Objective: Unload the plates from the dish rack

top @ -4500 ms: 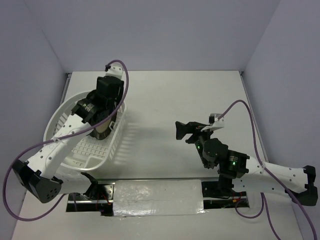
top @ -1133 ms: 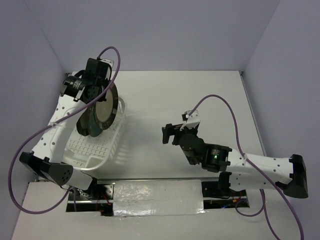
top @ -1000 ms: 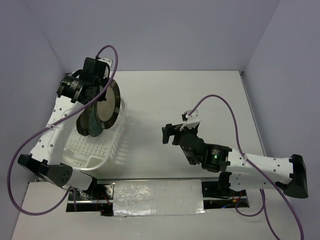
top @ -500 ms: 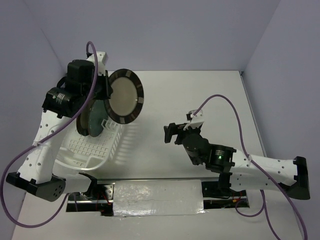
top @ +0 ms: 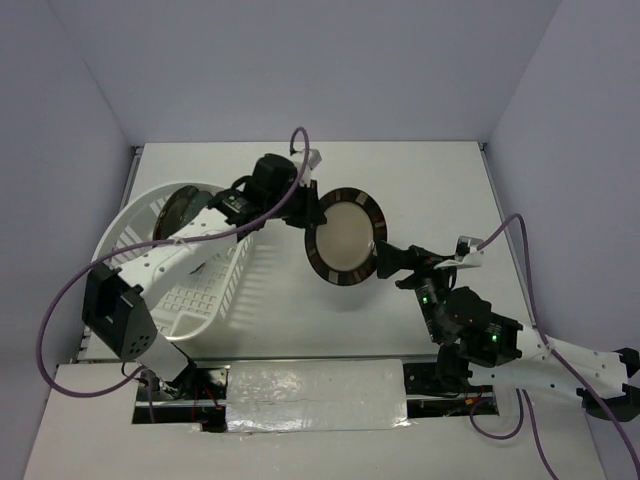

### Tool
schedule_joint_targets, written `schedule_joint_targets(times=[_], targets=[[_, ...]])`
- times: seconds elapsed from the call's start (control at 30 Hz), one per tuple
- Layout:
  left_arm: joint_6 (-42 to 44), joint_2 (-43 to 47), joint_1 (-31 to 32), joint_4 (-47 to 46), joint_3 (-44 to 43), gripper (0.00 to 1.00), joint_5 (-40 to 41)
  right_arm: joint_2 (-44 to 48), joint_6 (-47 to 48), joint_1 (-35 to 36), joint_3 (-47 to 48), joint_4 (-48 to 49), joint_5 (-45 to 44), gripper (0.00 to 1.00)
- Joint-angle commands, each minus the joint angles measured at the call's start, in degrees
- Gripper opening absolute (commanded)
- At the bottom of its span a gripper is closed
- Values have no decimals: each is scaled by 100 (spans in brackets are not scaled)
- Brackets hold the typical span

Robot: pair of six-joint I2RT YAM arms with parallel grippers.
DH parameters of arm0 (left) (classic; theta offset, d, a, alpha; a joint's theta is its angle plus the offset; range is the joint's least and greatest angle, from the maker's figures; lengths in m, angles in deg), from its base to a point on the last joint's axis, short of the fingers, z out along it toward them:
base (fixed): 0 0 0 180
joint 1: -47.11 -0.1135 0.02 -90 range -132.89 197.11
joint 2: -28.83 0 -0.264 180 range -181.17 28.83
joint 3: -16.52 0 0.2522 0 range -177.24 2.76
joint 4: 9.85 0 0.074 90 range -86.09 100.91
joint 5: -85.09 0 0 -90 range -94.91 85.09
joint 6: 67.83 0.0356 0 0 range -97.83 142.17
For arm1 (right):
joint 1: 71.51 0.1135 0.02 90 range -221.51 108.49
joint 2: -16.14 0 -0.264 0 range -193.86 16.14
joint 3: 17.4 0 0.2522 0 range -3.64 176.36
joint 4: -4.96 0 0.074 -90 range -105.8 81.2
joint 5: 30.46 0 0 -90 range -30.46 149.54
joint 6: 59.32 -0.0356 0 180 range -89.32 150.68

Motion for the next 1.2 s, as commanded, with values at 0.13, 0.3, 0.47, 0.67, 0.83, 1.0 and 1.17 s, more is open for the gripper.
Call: schedule_joint_targets(times=[0.13, 0.3, 0.47, 0.67, 0.83, 1.0, 1.17], targets=[[-266, -153, 88, -2102, 987, 0, -209, -511, -585, 8, 311, -383, -877, 100], [-143, -681, 61, -2636, 1094, 0, -814, -573, -552, 8, 278, -305, -797, 100], [-275, -761, -167, -3122, 1489, 0, -1325, -643, -393, 8, 206, -119, -754, 100], [-64, -892, -273, -2912, 1612, 2, -1448, -652, -412, 8, 295, -165, -736, 100], [120, -1244, -352, -2709, 1569, 17, -1264, -591, -332, 17, 207, -58, -666, 100], [367, -1780, -457, -2182, 1209, 23, -860, -556, -428, 8, 224, -172, -692, 99], [507, -2070, -484, -1893, 1024, 29, -448, -380, -376, 8, 128, -59, -640, 99]])
